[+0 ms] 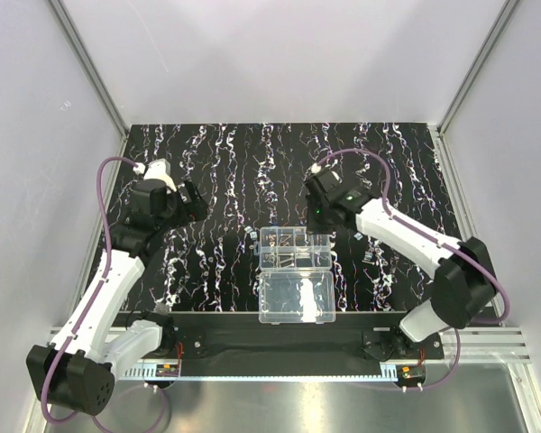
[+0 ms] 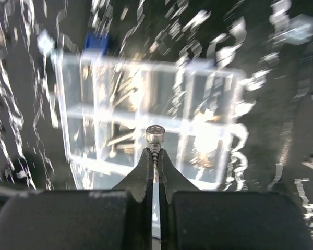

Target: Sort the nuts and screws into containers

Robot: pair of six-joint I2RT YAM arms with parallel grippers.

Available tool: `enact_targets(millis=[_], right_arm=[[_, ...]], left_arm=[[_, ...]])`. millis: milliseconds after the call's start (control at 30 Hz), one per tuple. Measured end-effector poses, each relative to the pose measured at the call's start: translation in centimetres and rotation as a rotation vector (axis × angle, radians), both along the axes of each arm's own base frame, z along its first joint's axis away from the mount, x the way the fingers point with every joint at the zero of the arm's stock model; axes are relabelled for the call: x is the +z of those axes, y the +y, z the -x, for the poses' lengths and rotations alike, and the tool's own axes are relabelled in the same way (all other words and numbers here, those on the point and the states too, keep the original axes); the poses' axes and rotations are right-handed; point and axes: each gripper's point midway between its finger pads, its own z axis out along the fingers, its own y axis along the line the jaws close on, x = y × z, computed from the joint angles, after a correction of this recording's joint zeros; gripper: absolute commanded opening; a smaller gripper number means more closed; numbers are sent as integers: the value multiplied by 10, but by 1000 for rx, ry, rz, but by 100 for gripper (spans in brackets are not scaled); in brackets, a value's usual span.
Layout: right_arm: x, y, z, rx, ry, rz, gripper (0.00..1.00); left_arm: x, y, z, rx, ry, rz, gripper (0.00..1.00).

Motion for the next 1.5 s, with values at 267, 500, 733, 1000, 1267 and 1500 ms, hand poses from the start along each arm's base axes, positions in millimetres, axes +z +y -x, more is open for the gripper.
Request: enact_targets(millis=[267, 500, 733, 1000, 1267, 1500], right_arm=[[-35, 39, 31, 142, 95, 32, 0], [-67, 68, 49, 231, 156, 54, 0], [-91, 73, 57, 256, 207, 94, 29], [-56, 87, 44, 270, 143, 46, 53], [13, 34, 9, 58, -10, 21, 55], [-29, -126, 15, -423, 84, 51, 62]], left_arm=[[3, 0, 1, 1, -11, 3, 99], [4, 0, 1, 1, -12, 4, 99], [4, 0, 1, 1, -12, 4, 99], [4, 0, 1, 1, -12, 4, 99], [4, 0, 2, 1, -17, 5, 99], [2, 0, 4, -4, -11, 7, 99]])
